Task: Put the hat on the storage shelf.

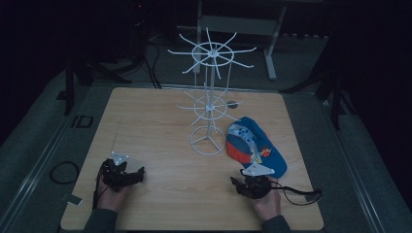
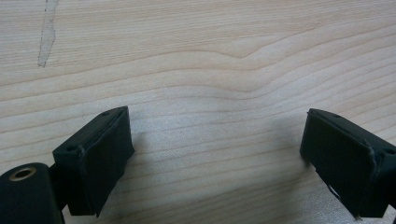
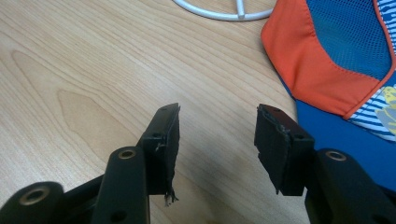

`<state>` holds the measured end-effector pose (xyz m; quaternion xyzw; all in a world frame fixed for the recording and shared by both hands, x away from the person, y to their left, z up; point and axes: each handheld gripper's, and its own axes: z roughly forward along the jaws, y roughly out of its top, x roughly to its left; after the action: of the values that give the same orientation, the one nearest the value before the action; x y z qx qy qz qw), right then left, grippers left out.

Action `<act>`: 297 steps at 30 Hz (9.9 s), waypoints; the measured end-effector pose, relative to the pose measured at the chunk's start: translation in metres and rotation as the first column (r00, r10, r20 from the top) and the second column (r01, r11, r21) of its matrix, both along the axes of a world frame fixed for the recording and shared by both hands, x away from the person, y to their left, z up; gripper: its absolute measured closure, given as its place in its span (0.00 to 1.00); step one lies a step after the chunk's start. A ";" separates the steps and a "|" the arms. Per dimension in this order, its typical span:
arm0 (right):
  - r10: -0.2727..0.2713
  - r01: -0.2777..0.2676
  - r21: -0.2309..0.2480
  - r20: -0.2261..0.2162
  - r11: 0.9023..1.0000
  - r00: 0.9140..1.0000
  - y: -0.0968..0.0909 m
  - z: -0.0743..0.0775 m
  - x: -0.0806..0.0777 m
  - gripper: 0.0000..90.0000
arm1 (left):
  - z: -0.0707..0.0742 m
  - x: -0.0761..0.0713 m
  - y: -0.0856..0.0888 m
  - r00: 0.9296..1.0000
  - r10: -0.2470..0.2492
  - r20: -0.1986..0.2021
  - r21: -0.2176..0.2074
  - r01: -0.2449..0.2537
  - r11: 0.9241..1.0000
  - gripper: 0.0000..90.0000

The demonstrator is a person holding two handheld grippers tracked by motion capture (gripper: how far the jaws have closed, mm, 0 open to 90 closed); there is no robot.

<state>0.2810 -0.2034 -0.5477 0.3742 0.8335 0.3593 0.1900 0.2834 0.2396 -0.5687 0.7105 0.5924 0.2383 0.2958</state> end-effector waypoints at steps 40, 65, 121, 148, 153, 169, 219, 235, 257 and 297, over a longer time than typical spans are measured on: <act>0.071 -0.070 0.008 -0.094 0.997 0.993 -0.033 0.060 0.025 0.59 | 0.000 0.000 0.000 1.000 -0.007 -0.001 0.002 0.007 1.000 0.11; 0.053 -0.056 -0.019 -0.108 0.998 0.993 -0.050 0.086 0.060 0.59 | 0.000 0.000 0.000 1.000 -0.006 -0.001 0.000 0.006 1.000 0.11; -0.108 0.076 -0.146 -0.225 0.986 0.968 -0.052 0.087 0.176 0.38 | 0.000 0.000 0.000 1.000 -0.008 -0.002 0.002 0.008 1.000 0.11; -0.147 0.063 -0.238 -0.353 0.969 0.924 -0.024 0.058 0.204 0.47 | 0.000 0.000 0.000 1.000 -0.008 -0.002 0.002 0.008 1.000 0.11; -0.179 0.081 -0.261 -0.377 0.962 0.909 -0.024 0.054 0.206 0.62 | 0.000 0.000 0.000 1.000 -0.009 -0.003 0.002 0.009 1.000 0.11; -0.146 0.047 -0.239 -0.417 0.970 0.897 -0.032 0.054 0.202 0.97 | 0.000 0.000 0.000 1.000 -0.010 -0.002 0.002 0.010 1.000 0.11; -0.047 0.065 0.115 -0.150 0.991 0.988 -0.095 0.127 0.147 0.98 | 0.000 0.000 0.000 1.000 -0.010 -0.001 0.002 0.010 1.000 0.11; -0.033 0.054 0.190 -0.111 0.980 0.993 -0.111 0.145 0.141 0.97 | 0.000 0.000 0.000 1.000 -0.010 -0.001 0.002 0.010 1.000 0.11; -0.028 0.042 0.255 -0.056 0.966 0.998 -0.121 0.172 0.133 0.97 | 0.000 0.000 0.000 1.000 -0.010 -0.001 0.001 0.010 1.000 0.11; 0.026 -0.030 0.318 0.017 0.948 1.000 -0.126 0.215 0.121 0.97 | 0.000 0.000 0.000 1.000 -0.009 0.001 0.001 0.009 1.000 0.11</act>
<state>0.4022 -0.3290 -0.3323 0.3857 0.7688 0.4939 0.1275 0.2838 0.2391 -0.5686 0.7133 0.5888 0.2376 0.2969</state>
